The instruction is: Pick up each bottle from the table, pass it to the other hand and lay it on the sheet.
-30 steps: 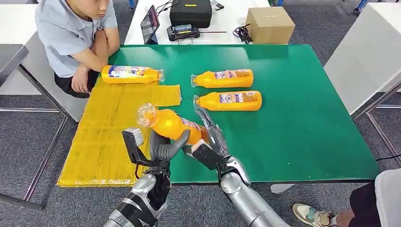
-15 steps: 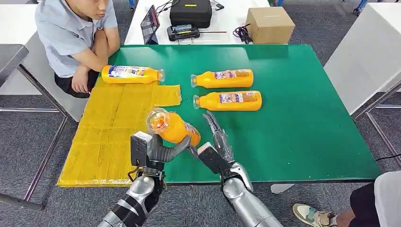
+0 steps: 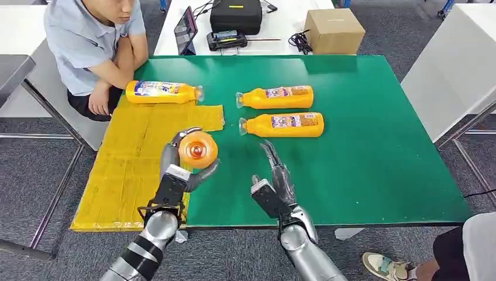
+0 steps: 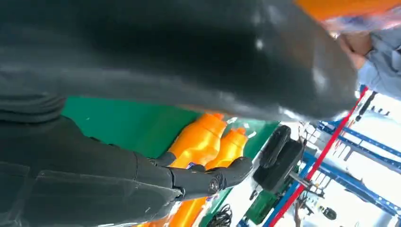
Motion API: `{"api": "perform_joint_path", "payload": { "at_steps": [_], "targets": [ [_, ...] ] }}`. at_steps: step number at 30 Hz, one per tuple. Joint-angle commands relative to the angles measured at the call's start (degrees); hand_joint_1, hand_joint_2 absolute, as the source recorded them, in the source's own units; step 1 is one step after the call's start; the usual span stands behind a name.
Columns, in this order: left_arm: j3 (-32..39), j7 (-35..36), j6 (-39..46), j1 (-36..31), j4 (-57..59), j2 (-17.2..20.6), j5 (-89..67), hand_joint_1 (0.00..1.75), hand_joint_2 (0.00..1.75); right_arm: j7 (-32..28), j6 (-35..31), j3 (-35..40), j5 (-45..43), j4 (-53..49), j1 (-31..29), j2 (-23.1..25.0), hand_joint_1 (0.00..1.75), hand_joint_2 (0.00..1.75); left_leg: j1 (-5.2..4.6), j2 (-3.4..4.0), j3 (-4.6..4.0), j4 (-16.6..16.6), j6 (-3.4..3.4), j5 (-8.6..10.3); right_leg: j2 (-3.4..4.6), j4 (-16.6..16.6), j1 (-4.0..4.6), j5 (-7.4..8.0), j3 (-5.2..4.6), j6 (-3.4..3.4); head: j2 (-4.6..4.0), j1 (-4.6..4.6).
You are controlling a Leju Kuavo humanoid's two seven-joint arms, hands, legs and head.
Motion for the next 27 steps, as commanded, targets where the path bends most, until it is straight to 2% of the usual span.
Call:
{"api": "perform_joint_path", "payload": {
  "at_steps": [1,3,4,5,8,10,15,17,18,21,25,27],
  "targets": [
    [10.28,1.54,-1.28,-2.25,-3.91,4.95,-1.25,1.75,1.75,0.69,1.01,-2.64,0.59,-2.12,1.10,0.43,0.00,0.00,0.10,0.17,0.14,0.03,-0.12,-0.08,0.13,0.00,0.10,-0.02,0.11,-0.14,0.00,0.00],
    [10.28,1.54,-1.28,-2.25,-3.91,4.95,-1.25,1.75,1.75,0.69,1.01,-2.64,0.59,-2.12,1.10,0.43,0.00,0.00,0.13,0.15,0.17,0.08,-0.15,-0.12,0.10,0.04,0.14,-0.07,0.15,-0.18,0.00,0.00],
    [10.30,1.57,0.35,-2.37,-3.30,5.11,-3.92,1.75,1.75,0.72,1.20,-2.71,0.80,-2.25,1.15,0.46,0.00,1.75,0.09,0.08,0.12,0.05,-0.12,-0.07,0.05,0.01,0.10,-0.05,0.11,-0.13,0.00,0.00],
    [10.91,3.02,2.41,-2.95,-1.98,5.62,-9.16,1.75,1.75,0.72,1.51,-2.80,0.80,-2.35,1.18,0.53,0.00,1.75,0.06,0.08,0.09,0.01,-0.10,-0.04,0.06,0.01,0.06,-0.02,0.06,-0.10,0.00,0.00],
    [20.76,5.90,2.41,-4.59,3.14,4.65,-31.31,1.75,1.75,0.71,2.67,-3.41,1.13,-2.07,0.82,1.14,0.00,1.75,0.05,0.07,0.09,0.01,-0.09,-0.02,0.05,0.00,0.05,-0.02,0.08,-0.09,0.00,0.00],
    [21.92,4.03,2.41,-5.01,4.56,4.53,-30.70,1.75,1.75,0.73,2.70,-3.46,1.26,-1.98,0.76,1.23,0.00,1.75,0.09,0.17,0.18,0.03,-0.14,-0.07,0.14,0.01,0.10,-0.03,0.15,-0.15,0.00,0.00],
    [21.92,4.03,2.41,-5.01,4.56,4.53,-30.70,1.75,1.75,0.73,2.70,-3.46,1.26,-1.98,0.76,1.23,0.00,1.75,0.06,0.07,0.10,0.01,-0.10,-0.01,0.03,-0.01,0.07,-0.01,0.06,-0.10,0.00,-0.02],
    [23.12,10.10,2.41,-5.06,6.63,4.86,-49.03,1.75,1.75,0.65,3.37,-3.35,1.24,-1.79,0.56,1.26,0.00,1.75,0.06,0.00,0.10,0.00,-0.10,0.00,-0.04,0.00,0.06,-0.03,0.08,-0.10,0.00,-0.02],
    [20.80,12.14,2.41,-6.94,12.66,7.05,-51.65,1.75,1.75,0.48,3.89,-3.26,1.17,-1.79,0.39,1.28,0.00,1.75,0.04,0.00,0.12,-0.01,-0.09,0.00,-0.02,0.00,0.03,-0.03,0.08,-0.08,0.00,0.00],
    [21.06,16.03,2.41,-9.52,19.43,9.12,-62.14,1.75,1.75,0.21,4.99,-2.80,1.03,-1.99,0.06,1.19,0.00,1.75,0.10,0.09,0.32,-0.04,-0.17,-0.05,0.05,-0.05,0.09,-0.05,0.28,-0.16,0.00,-0.02],
    [19.26,20.82,2.41,-10.93,22.35,9.75,-73.19,1.75,1.75,-0.05,5.46,-2.83,0.60,-2.07,0.23,1.00,0.00,1.75,0.14,0.14,0.23,0.03,-0.19,-0.06,0.08,0.01,0.13,-0.05,0.18,-0.18,0.00,0.02],
    [18.74,21.34,2.41,-11.40,24.04,9.79,-73.71,1.75,1.75,-0.14,5.41,-2.88,0.53,-1.94,0.24,0.98,0.00,1.75,0.13,0.06,0.18,0.06,-0.19,-0.04,-0.03,0.05,0.13,-0.08,0.15,-0.18,0.00,0.00]
  ]
}}
